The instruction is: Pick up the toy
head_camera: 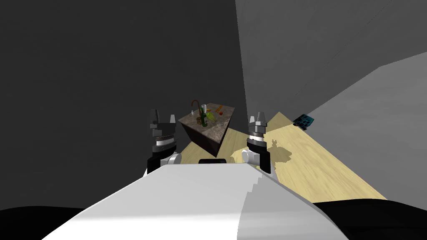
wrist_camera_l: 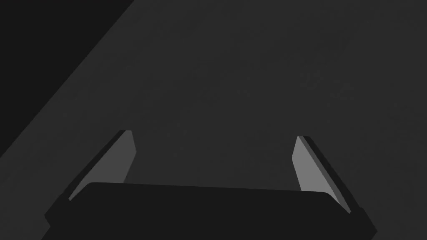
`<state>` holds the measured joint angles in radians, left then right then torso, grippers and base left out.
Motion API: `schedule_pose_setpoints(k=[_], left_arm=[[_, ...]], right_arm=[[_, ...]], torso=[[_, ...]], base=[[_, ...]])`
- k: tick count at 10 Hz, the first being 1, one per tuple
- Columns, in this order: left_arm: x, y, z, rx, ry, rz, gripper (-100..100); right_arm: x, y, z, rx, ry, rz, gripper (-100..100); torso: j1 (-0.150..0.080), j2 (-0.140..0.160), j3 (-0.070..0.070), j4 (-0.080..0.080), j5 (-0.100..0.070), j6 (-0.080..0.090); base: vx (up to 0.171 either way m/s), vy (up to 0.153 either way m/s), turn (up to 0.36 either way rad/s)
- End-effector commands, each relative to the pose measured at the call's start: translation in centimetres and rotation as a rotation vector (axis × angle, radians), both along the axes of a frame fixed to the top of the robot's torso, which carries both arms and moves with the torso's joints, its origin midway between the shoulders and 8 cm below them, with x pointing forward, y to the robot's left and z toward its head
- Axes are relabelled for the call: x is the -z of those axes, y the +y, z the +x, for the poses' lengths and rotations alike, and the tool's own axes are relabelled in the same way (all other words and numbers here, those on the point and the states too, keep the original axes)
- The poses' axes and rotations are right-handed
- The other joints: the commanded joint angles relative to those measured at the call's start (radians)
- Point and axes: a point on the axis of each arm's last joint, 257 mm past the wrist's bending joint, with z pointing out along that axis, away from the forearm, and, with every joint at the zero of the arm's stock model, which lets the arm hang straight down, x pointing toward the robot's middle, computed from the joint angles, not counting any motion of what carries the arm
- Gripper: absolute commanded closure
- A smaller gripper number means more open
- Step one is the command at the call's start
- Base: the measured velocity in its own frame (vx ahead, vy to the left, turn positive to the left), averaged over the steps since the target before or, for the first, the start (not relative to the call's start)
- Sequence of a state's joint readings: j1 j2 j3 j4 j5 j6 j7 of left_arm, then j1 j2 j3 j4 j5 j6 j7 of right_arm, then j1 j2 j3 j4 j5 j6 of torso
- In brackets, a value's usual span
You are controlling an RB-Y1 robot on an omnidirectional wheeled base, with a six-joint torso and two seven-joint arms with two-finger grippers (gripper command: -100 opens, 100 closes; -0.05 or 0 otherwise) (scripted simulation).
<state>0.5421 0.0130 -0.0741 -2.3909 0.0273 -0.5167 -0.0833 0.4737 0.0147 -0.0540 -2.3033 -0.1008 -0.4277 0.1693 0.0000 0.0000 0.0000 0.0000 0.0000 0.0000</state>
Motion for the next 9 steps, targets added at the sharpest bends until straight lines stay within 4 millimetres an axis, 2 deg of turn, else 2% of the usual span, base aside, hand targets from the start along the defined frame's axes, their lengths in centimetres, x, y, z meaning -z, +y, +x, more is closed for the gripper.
schedule_pose_setpoints(k=[1, 3, 6, 7, 9], left_arm=[[0.0, 0.0, 0.0, 0.0, 0.0, 0.0, 0], [0.0, 0.0, 0.0, 0.0, 0.0, 0.0, 0], [0.0, 0.0, 0.0, 0.0, 0.0, 0.0, 0], [0.0, 0.0, 0.0, 0.0, 0.0, 0.0, 0], [0.0, 0.0, 0.0, 0.0, 0.0, 0.0, 0]], right_arm=[[1.0, 0.0, 0.1, -0.002, 0.036, -0.036, -100], [3.3, -0.4, 0.3, 0.003, 0.116, -0.101, -100], [8.5, -1.6, 0.0, 0.025, 0.292, -0.23, -100], [8.9, -1.8, -0.2, 0.028, 0.303, -0.23, -100], [13.0, -3.2, -0.9, 0.044, 0.44, -0.325, -100]], torso=[[0.0, 0.0, 0.0, 0.0, 0.0, 0.0], [0.0, 0.002, 0.001, 0.0, 0.0, 0.0], [-0.001, 0.005, 0.003, 0.001, 0.0, 0.0], [-0.001, 0.006, 0.003, 0.001, 0.0, 0.0], [0.0, 0.004, 0.002, 0.001, 0.0, 0.0]], base=[[-0.02, 0.003, 0.098], [-0.051, 0.007, 0.202], [-0.074, 0.0, 0.259], [-0.057, 0.01, 0.124], [-0.054, 0.024, 0.32]])
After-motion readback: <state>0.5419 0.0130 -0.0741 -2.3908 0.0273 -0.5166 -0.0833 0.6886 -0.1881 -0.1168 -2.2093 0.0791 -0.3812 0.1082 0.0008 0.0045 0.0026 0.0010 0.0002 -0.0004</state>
